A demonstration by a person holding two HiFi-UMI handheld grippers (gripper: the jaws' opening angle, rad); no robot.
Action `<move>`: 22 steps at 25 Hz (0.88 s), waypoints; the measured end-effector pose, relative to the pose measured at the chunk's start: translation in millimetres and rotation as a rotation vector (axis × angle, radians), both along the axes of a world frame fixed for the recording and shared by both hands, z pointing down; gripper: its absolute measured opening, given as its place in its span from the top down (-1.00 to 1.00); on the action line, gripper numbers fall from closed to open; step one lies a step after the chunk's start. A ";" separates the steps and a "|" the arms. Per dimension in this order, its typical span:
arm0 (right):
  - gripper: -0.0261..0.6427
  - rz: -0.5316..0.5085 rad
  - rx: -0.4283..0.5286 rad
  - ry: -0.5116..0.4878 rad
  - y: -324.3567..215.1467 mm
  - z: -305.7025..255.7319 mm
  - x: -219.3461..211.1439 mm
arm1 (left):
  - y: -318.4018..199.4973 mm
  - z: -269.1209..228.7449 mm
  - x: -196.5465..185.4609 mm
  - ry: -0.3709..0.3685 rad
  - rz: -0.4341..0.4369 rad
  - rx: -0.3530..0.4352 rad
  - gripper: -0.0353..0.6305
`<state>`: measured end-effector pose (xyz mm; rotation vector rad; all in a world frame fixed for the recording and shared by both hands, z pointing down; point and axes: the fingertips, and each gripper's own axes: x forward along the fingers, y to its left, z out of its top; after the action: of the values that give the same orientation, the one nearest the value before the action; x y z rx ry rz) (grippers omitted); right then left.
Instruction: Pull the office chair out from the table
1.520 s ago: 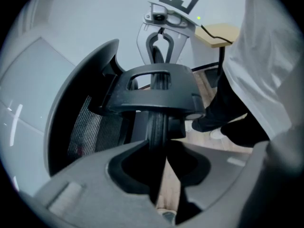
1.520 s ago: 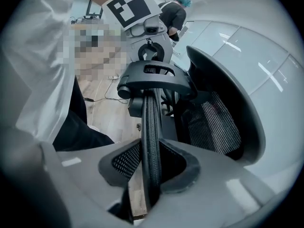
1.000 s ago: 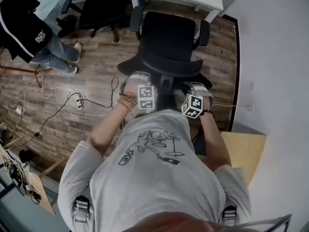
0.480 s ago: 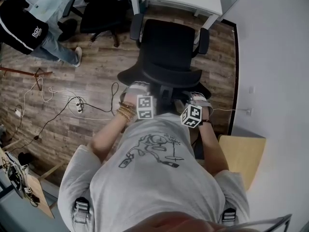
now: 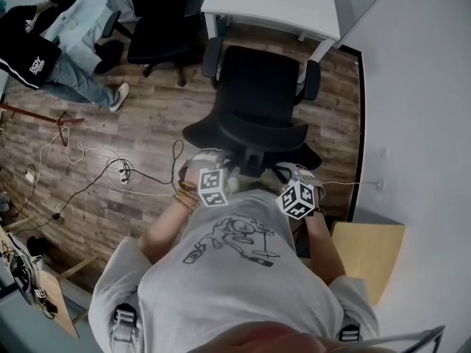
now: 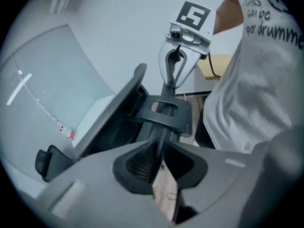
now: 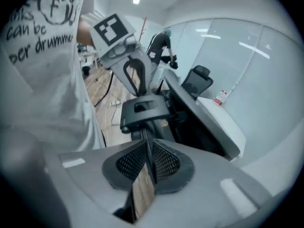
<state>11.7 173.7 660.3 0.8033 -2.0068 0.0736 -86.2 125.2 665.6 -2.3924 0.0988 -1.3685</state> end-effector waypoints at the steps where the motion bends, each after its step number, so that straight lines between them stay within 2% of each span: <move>1: 0.83 0.030 0.017 -0.069 -2.2 -12.3 -4.8 | -1.7 -10.9 1.1 0.062 -0.032 -0.006 0.83; 3: 0.85 0.090 0.057 -0.211 -9.7 -40.0 -13.5 | -5.9 -39.4 5.8 0.212 -0.102 -0.050 0.89; 8: 0.90 0.233 0.148 -0.518 -28.2 -107.8 -20.9 | -22.5 -120.9 27.2 0.658 -0.311 -0.261 0.89; 12: 0.90 0.357 0.217 -0.779 -40.4 -167.2 -15.7 | -28.8 -179.7 37.0 0.900 -0.384 -0.362 0.89; 15: 0.90 0.361 0.283 -0.854 -44.3 -199.5 -15.9 | -26.5 -209.5 40.3 0.984 -0.369 -0.379 0.89; 22: 0.90 0.314 0.352 -0.846 -46.8 -230.1 -23.0 | -19.1 -238.9 45.3 1.047 -0.343 -0.383 0.89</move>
<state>-11.3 126.9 430.2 1.4885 -2.6987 0.2858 -40.9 106.1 426.7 -3.2722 0.5796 -0.0765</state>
